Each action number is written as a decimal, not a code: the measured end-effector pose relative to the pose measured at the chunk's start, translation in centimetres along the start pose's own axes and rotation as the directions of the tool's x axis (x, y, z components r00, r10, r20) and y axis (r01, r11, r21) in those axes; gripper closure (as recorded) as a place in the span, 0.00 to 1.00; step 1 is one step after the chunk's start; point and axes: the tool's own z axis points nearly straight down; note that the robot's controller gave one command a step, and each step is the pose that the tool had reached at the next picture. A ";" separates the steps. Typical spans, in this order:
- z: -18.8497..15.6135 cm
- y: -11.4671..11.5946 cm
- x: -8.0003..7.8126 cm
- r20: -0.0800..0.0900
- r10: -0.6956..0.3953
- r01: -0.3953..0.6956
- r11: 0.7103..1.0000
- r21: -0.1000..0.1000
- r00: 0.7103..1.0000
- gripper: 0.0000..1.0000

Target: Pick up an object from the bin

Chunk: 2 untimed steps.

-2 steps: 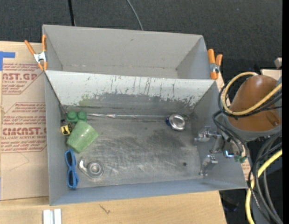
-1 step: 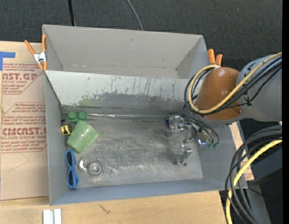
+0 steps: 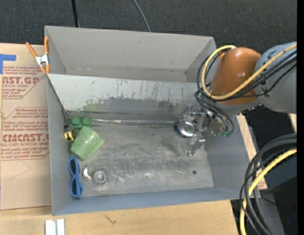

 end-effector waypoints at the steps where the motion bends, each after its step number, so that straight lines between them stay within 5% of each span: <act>1: 2.9 -1.1 -0.5 0.005 0.028 -0.028 1.000 0.000 1.000 0.00; 2: 3.5 -3.1 -1.1 0.008 -0.261 0.261 0.965 0.001 0.965 0.00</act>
Offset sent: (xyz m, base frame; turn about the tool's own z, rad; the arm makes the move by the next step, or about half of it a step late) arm 0.0041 -0.0176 -0.0512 0.0348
